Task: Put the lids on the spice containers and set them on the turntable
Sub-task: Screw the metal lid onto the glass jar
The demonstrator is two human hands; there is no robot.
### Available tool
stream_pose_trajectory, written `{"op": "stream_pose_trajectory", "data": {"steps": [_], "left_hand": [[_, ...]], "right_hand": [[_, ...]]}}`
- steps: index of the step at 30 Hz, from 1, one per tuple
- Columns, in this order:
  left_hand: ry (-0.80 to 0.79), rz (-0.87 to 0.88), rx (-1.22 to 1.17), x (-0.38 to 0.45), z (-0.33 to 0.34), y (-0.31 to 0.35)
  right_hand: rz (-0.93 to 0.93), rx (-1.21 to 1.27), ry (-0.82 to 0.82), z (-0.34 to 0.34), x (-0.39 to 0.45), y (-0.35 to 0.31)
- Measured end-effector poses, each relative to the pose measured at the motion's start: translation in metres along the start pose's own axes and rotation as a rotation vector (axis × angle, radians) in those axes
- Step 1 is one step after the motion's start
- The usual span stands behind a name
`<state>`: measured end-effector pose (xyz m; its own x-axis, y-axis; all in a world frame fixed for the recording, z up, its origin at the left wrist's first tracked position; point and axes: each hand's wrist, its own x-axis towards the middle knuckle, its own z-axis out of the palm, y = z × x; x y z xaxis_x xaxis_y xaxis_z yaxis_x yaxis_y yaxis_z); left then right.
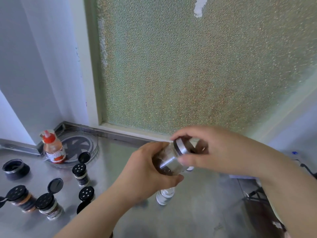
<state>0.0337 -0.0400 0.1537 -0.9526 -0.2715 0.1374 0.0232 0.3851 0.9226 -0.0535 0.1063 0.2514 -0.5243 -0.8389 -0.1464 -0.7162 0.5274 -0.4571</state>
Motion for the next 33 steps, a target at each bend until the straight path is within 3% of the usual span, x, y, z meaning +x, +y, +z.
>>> {"op": "stream_pose_trajectory", "data": {"steps": [3, 7, 12, 18, 23, 28, 33], "left_hand": [[0.012, -0.006, 0.032, 0.001, 0.002, -0.002], [0.013, -0.052, -0.039, 0.005, -0.002, -0.011], [0.020, -0.056, -0.045, 0.006, -0.002, -0.015], [0.034, -0.023, 0.011, 0.007, -0.004, -0.012], [0.147, 0.081, 0.212, 0.007, 0.000, -0.017], [0.214, 0.125, 0.317, 0.008, 0.002, -0.026], [0.281, 0.052, 0.274, 0.009, -0.012, -0.031]], "right_hand": [[0.069, 0.009, 0.076, 0.011, 0.012, -0.001], [0.018, 0.058, -0.147, -0.006, 0.014, 0.008], [0.064, -0.043, 0.054, 0.010, 0.028, 0.005], [-0.001, -0.056, -0.119, -0.008, 0.026, 0.011], [-0.029, -0.070, 0.086, 0.009, 0.032, 0.013], [0.035, -0.003, 0.116, 0.023, 0.041, 0.014], [-0.075, 0.030, 0.105, 0.025, 0.059, 0.010]]}}
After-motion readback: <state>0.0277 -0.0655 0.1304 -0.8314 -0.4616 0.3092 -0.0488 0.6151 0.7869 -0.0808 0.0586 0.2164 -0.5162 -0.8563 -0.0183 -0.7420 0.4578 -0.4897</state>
